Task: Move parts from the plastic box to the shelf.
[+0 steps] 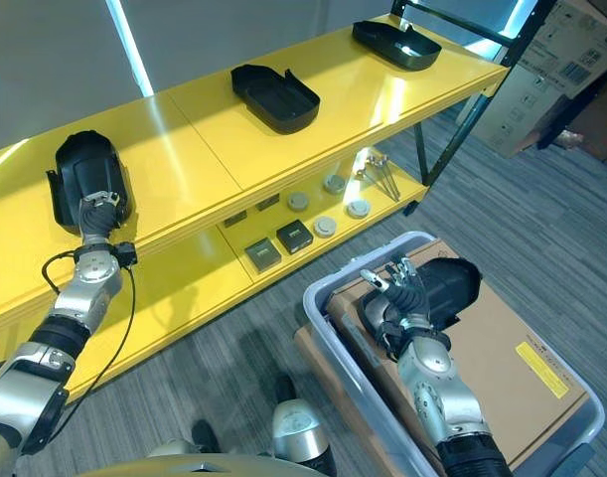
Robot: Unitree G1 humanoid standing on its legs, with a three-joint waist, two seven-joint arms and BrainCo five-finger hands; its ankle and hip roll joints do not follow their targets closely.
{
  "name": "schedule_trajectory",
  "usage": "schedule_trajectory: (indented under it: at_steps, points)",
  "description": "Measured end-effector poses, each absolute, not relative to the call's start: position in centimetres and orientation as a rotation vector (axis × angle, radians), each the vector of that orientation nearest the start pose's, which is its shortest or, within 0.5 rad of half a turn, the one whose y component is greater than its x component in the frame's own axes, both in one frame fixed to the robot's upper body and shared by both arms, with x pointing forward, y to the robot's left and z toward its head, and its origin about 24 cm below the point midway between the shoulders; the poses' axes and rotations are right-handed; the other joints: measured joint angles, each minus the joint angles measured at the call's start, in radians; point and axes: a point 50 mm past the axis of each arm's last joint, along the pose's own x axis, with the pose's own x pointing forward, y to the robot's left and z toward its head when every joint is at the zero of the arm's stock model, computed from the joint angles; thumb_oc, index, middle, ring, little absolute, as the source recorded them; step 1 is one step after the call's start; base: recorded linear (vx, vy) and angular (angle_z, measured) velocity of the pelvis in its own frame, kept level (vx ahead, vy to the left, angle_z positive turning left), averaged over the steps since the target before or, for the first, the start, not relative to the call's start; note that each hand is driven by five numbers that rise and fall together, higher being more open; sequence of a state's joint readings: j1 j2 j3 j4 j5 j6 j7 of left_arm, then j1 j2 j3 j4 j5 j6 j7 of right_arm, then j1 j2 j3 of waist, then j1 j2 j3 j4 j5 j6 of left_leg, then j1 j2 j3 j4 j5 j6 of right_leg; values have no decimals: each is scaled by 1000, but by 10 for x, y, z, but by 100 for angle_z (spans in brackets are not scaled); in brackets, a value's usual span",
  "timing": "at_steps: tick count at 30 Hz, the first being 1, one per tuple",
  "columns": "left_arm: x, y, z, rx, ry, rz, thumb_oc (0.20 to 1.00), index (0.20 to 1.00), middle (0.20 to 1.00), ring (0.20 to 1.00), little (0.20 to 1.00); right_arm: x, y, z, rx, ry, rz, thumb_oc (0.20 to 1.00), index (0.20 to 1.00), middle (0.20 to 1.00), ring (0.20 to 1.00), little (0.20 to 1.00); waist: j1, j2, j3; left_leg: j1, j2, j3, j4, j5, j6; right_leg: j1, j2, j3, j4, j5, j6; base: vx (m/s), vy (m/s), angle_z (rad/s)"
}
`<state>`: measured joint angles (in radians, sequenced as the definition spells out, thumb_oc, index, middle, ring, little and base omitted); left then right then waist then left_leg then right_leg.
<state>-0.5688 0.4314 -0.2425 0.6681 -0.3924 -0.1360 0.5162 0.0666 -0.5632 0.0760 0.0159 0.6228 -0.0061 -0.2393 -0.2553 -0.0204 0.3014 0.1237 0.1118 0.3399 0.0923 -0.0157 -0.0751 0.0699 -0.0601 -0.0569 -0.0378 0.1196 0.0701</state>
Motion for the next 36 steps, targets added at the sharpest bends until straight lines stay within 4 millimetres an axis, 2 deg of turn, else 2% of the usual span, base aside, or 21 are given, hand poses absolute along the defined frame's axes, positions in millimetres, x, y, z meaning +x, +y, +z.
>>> schedule_trajectory:
  at_steps: [6,11,16,17,18,21,23,26,27,28,31,36]
  points:
    - [349,228,79,106,-20,442,200,200,200,200,200,238,-255,47,34,125,-204,1000,1000,1000,1000,1000,0,-3,-2,-1,2,-1,9,-2,-2,-1,0,1,8,-1,-1,0,0,0]
    - [350,221,88,65,-89,363,200,200,200,200,200,237,-255,47,34,125,-203,1000,1000,1000,1000,1000,4,-4,-3,-2,2,-3,9,-2,-1,-1,-1,1,12,-6,-9,-14,6,0]
    - [342,191,118,2,-274,170,200,200,200,200,200,235,-253,46,45,125,-207,1000,1000,1000,1000,1000,26,-3,-6,-9,1,-11,9,-1,0,-3,-2,-6,12,-6,-9,-56,14,4]
    - [336,183,125,-23,-319,130,200,200,200,200,200,234,-251,49,52,112,-208,1000,1000,1000,1000,1000,30,-2,-6,-11,1,-12,9,-1,0,-4,-2,-6,11,-6,-9,-56,18,9]
    - [319,165,138,-62,-411,13,200,200,200,200,200,230,-246,53,61,91,-198,1000,1000,1000,1000,1000,38,-4,-10,-17,1,-18,9,1,2,-6,-2,-10,11,-2,-3,-62,17,10]
    - [306,151,147,-85,-471,-90,200,200,200,200,200,230,-244,53,66,81,-204,1000,1000,1000,1000,1000,64,-5,-27,-23,1,-21,8,1,3,-12,-1,-11,12,-2,-3,-54,17,2]
    - [280,140,164,-130,-573,-189,200,200,200,200,200,226,-242,57,57,61,-200,1000,1000,1000,1000,1000,81,-5,-33,-30,-4,-36,5,2,4,-9,-4,-19,8,-3,-2,-75,30,15]
    - [258,139,176,-165,-642,-226,200,200,200,200,200,224,-243,56,52,65,-220,1000,1000,1000,1000,1000,97,-3,-50,-29,-10,-47,-12,11,6,0,-8,-37,-10,1,0,-76,37,18]
    - [254,144,177,-173,-649,-224,200,200,200,200,200,223,-244,55,49,70,-227,1000,1000,1000,1000,1000,114,3,-60,-29,-14,-57,-19,14,8,1,-9,-41,-11,0,0,-90,45,16]
    - [246,156,176,-155,-655,-189,1000,1000,1000,1000,1000,219,-246,55,48,67,-233,1000,1000,1000,1000,1000,123,8,-75,-22,-18,-57,-44,23,12,1,-10,-43,-18,1,1,-92,44,13]
    - [236,182,172,-118,-643,-107,1000,1000,1000,1000,1000,214,-251,62,45,43,-253,1000,1000,1000,1000,1000,155,18,-90,-16,-27,-72,-78,44,16,5,-16,-64,-27,1,2,-110,46,18]
    - [224,206,160,-114,-588,-25,1000,1000,1000,1000,1000,214,-257,73,29,-2,-264,1000,1000,1000,1000,1000,196,23,-97,-18,-38,-93,-106,59,16,7,-24,-84,-41,1,1,-91,30,13]
